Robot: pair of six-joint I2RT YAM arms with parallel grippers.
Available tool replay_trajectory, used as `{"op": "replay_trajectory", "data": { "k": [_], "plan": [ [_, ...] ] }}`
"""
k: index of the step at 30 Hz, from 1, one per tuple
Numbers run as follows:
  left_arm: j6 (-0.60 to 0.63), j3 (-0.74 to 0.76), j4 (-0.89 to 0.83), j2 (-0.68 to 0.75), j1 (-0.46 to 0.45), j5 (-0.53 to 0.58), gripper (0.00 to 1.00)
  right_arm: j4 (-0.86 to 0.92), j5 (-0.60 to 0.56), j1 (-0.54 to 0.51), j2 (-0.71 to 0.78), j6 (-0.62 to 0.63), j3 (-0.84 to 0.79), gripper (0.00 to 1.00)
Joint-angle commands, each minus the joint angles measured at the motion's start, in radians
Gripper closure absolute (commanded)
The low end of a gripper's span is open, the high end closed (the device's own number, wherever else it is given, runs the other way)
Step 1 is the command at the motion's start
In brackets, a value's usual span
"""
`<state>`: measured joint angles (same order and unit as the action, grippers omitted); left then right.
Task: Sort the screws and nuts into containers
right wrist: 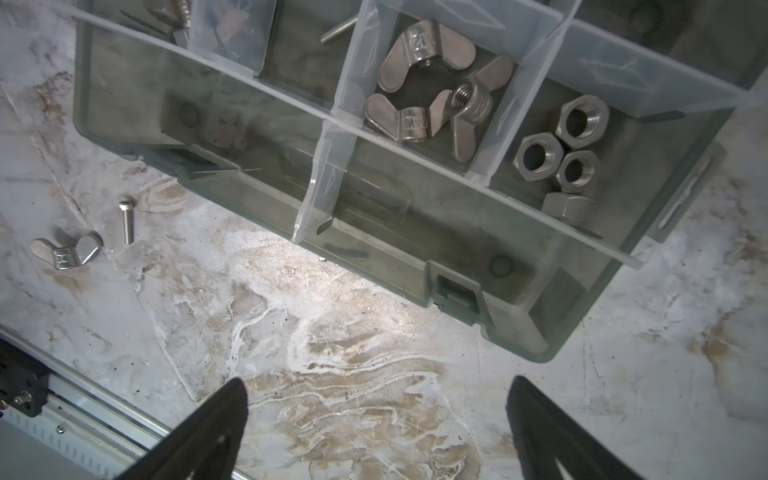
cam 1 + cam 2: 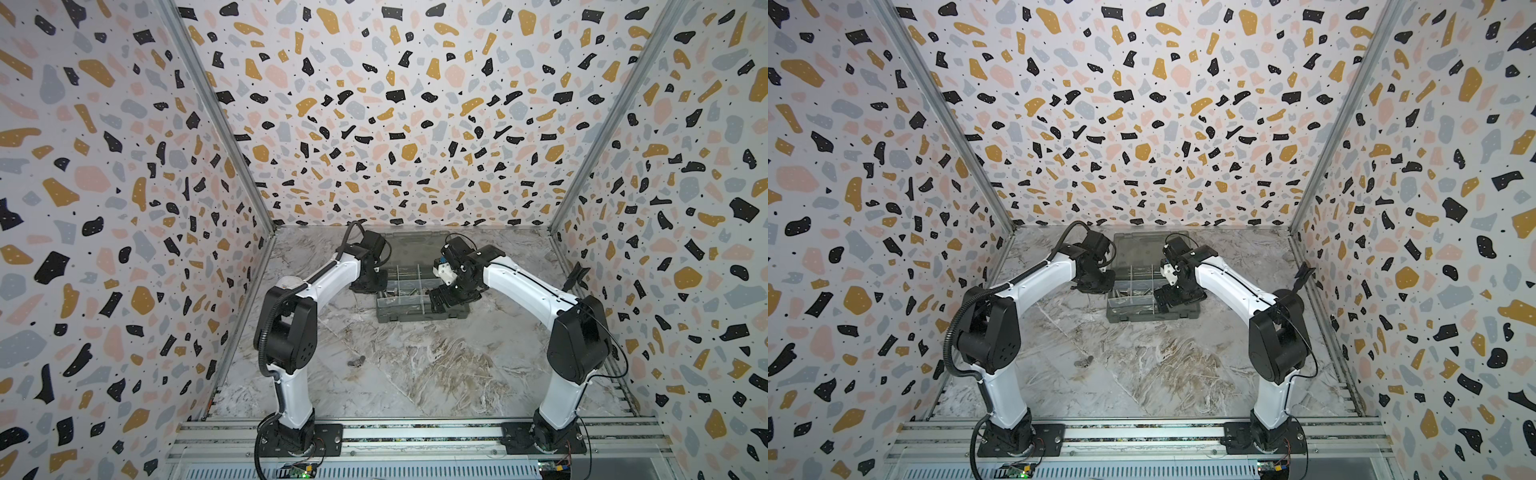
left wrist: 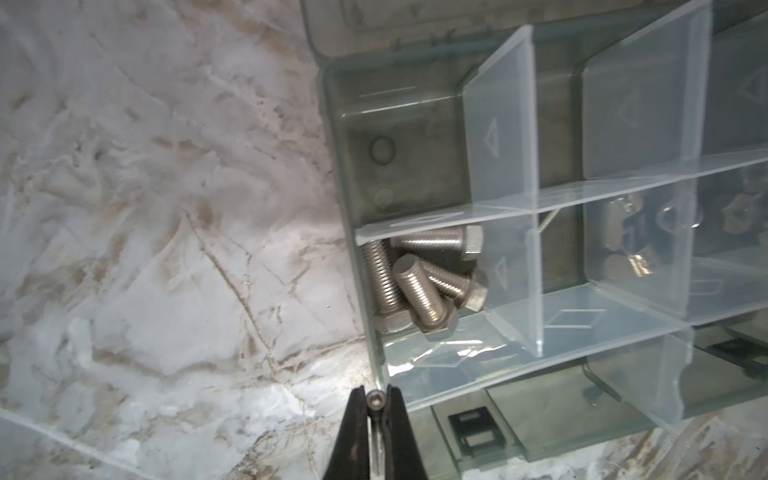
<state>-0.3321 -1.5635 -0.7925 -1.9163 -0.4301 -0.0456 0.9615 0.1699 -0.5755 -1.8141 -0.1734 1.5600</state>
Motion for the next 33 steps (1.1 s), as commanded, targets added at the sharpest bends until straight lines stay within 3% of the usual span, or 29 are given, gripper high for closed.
{"op": "replay_trajectory", "data": {
  "k": [1, 11, 20, 22, 27, 33],
  "plan": [
    [0.019, -0.093, -0.041, -0.061, -0.043, -0.032, 0.96, 0.006, 0.000, 0.009, 0.070, 0.000, -0.017, 0.02],
    [0.007, -0.327, -0.076, -0.210, -0.115, -0.072, 0.95, -0.004, -0.021, 0.029, 0.149, -0.035, -0.107, 0.02],
    [0.017, -0.374, -0.086, -0.260, -0.130, -0.082, 0.93, -0.003, -0.034, 0.045, 0.210, -0.063, -0.164, 0.02],
    [0.020, -0.376, -0.085, -0.264, -0.131, -0.083, 0.86, -0.003, -0.038, 0.047, 0.220, -0.067, -0.172, 0.02],
    [0.021, -0.388, -0.097, -0.263, -0.131, -0.079, 0.53, -0.001, -0.040, 0.049, 0.234, -0.069, -0.185, 0.02],
    [0.011, -0.356, -0.086, -0.186, -0.131, -0.029, 0.48, 0.001, -0.035, 0.033, 0.219, -0.049, -0.193, 0.05]
  ]
}}
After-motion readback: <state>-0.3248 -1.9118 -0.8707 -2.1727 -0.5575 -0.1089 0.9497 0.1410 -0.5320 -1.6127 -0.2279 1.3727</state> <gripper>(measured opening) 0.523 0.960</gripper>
